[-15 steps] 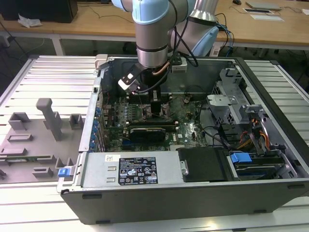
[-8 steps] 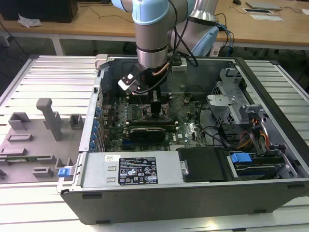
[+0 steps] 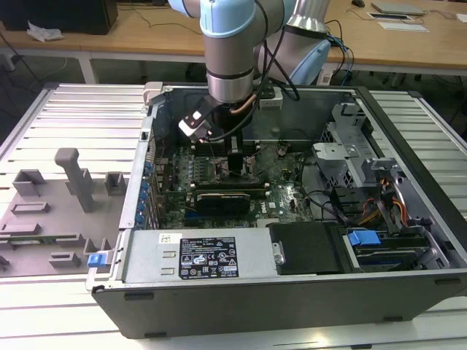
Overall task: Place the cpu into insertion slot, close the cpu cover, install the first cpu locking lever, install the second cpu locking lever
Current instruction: 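Place the cpu into insertion slot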
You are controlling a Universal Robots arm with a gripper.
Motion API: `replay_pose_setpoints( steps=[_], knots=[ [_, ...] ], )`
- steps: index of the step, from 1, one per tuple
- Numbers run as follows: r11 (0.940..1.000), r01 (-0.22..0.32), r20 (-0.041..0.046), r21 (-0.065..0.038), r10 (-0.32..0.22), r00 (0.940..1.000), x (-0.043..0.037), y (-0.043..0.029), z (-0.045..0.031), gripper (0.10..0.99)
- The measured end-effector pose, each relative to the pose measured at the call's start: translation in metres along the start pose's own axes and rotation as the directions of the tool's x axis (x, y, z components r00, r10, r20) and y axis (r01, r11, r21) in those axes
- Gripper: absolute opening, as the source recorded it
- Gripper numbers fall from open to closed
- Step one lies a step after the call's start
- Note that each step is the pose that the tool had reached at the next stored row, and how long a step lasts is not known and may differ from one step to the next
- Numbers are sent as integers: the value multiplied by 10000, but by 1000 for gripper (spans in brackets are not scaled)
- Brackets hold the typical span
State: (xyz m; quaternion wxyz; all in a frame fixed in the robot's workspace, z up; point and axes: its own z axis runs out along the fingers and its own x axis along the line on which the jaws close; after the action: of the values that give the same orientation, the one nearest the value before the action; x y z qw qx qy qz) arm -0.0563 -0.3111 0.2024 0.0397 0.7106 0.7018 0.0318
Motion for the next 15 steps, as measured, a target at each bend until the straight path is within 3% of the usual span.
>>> replay_pose_setpoints(
  steps=[5,9,15],
  knots=[
    [10000,-3,0,-3,3,10000,0,5,-46,620],
    [10000,6,193,17,-6,9998,0,4,-37,620],
    [10000,7,208,18,-8,9998,0,4,-37,620]
  ],
)
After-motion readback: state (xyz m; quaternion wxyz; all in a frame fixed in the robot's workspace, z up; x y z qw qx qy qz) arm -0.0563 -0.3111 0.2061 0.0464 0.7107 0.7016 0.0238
